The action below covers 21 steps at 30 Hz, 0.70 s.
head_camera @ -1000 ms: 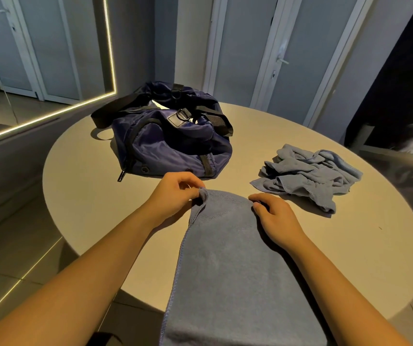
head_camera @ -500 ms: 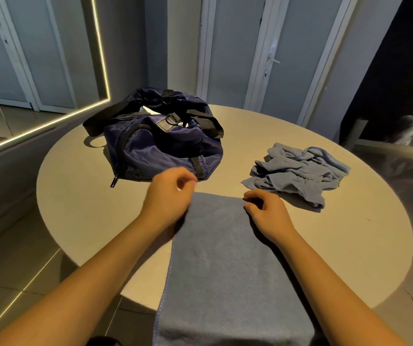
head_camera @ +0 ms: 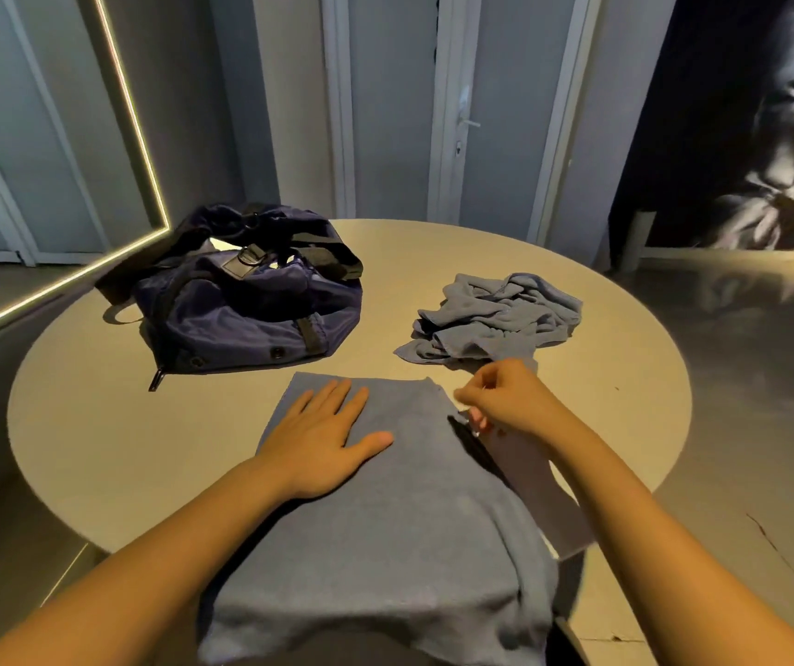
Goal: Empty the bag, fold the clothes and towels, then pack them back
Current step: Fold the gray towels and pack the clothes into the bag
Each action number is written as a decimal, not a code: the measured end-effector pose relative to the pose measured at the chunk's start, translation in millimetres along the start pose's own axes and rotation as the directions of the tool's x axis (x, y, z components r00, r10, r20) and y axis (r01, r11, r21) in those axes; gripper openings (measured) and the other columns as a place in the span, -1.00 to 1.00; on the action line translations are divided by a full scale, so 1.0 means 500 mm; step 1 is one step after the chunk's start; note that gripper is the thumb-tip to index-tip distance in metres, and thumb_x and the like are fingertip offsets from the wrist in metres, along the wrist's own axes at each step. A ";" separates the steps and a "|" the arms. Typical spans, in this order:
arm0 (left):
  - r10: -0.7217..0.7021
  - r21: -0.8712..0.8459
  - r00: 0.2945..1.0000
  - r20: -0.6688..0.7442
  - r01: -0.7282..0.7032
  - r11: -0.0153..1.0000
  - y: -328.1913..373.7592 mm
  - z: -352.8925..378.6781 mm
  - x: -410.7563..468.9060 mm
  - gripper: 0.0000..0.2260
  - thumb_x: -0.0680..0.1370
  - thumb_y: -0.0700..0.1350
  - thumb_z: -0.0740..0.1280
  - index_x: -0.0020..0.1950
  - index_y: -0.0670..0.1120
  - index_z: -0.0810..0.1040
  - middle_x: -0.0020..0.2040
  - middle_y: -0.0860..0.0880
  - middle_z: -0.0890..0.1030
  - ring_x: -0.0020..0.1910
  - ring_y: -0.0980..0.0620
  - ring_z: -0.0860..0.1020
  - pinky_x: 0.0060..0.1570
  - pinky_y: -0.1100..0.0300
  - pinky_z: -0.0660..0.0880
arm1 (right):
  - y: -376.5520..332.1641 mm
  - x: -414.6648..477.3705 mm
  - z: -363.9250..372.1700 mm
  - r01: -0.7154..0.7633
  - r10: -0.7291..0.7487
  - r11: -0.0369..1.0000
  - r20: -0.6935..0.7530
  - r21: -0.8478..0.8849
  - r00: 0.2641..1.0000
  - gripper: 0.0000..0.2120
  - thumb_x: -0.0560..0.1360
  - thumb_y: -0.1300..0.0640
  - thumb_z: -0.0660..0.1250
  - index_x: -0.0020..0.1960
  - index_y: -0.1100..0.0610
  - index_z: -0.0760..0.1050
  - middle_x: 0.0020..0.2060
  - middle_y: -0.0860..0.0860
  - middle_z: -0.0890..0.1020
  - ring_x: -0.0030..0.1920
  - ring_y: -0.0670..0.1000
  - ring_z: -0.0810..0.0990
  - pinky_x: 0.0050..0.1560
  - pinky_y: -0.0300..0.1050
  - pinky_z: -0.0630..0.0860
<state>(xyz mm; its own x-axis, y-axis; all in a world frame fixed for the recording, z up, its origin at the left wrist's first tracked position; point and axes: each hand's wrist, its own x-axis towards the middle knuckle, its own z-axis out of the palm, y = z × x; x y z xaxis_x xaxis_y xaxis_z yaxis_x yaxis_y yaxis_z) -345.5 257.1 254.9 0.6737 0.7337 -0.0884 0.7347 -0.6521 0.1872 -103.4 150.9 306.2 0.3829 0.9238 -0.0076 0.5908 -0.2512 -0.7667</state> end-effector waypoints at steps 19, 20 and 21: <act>-0.309 -0.434 0.917 -0.254 0.177 0.883 0.171 -0.027 0.115 -0.76 0.53 -0.09 0.36 -0.27 -0.15 0.42 -0.31 -0.14 0.49 -0.29 -0.16 0.45 -0.35 0.10 0.29 | 0.037 -0.088 0.068 0.017 -0.016 0.999 -0.039 0.037 0.999 -0.80 0.55 0.24 0.32 -0.20 0.10 0.64 -0.18 0.02 0.70 -0.14 0.04 0.64 -0.06 0.00 0.59; -0.330 -0.523 0.913 -0.240 0.165 0.836 0.159 -0.029 0.114 -0.78 0.52 -0.12 0.36 -0.27 -0.20 0.48 -0.32 -0.16 0.53 -0.32 -0.12 0.45 -0.34 0.10 0.33 | 0.041 -0.087 0.065 0.011 -0.009 0.999 -0.042 0.048 0.999 -0.77 0.56 0.27 0.29 -0.18 0.08 0.64 -0.19 -0.01 0.70 -0.17 -0.01 0.63 -0.08 -0.06 0.56; -0.347 -0.622 0.912 -0.220 0.143 0.770 0.145 -0.031 0.110 -0.80 0.52 -0.15 0.38 -0.25 -0.24 0.54 -0.33 -0.16 0.56 -0.33 -0.08 0.46 -0.32 0.10 0.37 | 0.042 -0.084 0.061 0.000 0.002 0.999 -0.040 0.053 0.999 -0.76 0.57 0.29 0.27 -0.17 0.07 0.63 -0.22 -0.02 0.69 -0.22 -0.04 0.62 -0.11 -0.09 0.54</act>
<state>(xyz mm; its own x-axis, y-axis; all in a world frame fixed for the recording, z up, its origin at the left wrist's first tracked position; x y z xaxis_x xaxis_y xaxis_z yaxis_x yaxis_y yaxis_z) -256.5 253.1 278.7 0.3415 0.9373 0.0695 0.6125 -0.2780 0.7400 -128.8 115.6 270.7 0.4117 0.9112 0.0165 0.5526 -0.2352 -0.7996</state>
